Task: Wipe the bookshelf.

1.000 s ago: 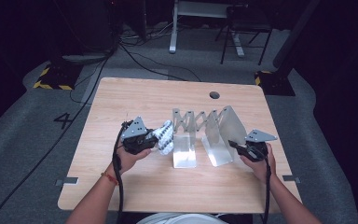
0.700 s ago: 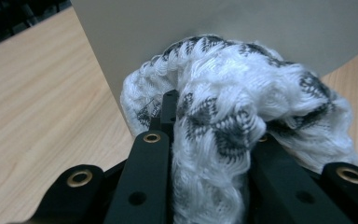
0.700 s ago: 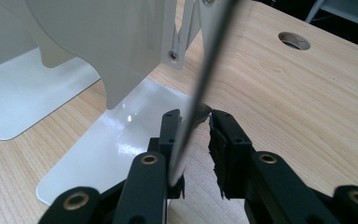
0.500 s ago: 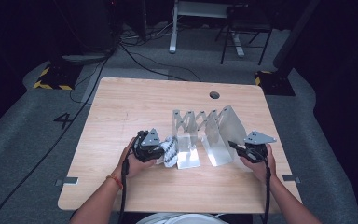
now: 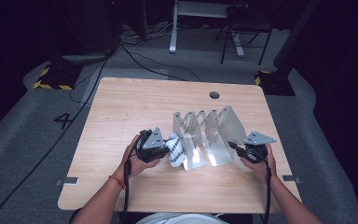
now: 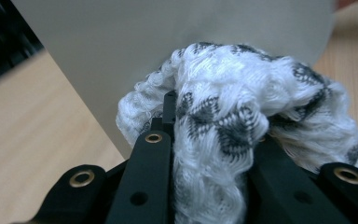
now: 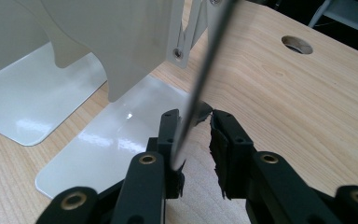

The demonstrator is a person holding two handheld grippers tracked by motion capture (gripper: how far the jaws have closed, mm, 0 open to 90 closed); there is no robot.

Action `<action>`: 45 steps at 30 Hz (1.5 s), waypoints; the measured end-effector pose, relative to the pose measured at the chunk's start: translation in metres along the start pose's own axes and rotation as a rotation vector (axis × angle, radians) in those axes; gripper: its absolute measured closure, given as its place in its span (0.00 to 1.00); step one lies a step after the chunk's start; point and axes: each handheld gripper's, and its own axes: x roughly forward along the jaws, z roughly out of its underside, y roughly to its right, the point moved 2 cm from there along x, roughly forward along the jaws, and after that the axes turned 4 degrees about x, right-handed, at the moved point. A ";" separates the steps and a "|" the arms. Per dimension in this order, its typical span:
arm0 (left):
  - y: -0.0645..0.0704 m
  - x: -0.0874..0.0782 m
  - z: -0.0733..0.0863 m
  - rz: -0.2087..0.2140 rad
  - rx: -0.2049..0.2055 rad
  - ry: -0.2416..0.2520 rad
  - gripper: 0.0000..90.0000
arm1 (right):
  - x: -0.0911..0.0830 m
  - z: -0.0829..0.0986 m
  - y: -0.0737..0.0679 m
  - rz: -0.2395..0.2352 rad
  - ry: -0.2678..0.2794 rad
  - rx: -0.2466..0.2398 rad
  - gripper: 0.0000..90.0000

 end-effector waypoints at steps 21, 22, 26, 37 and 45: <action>0.005 0.000 -0.009 0.054 -0.025 0.106 0.89 | 0.000 0.000 -0.005 -0.029 -0.002 -0.005 0.81; 0.005 0.003 -0.006 0.058 -0.033 0.096 0.89 | 0.000 0.000 -0.005 -0.030 -0.003 -0.009 0.81; 0.006 0.015 0.012 0.099 -0.037 0.006 0.88 | 0.000 0.001 -0.005 -0.032 -0.005 -0.013 0.81; 0.009 0.035 0.033 0.138 -0.048 -0.146 0.88 | 0.000 0.003 -0.005 -0.031 -0.002 -0.003 0.82; 0.012 0.020 0.010 0.115 0.002 -0.043 0.88 | 0.000 0.003 -0.004 -0.021 0.002 0.026 0.85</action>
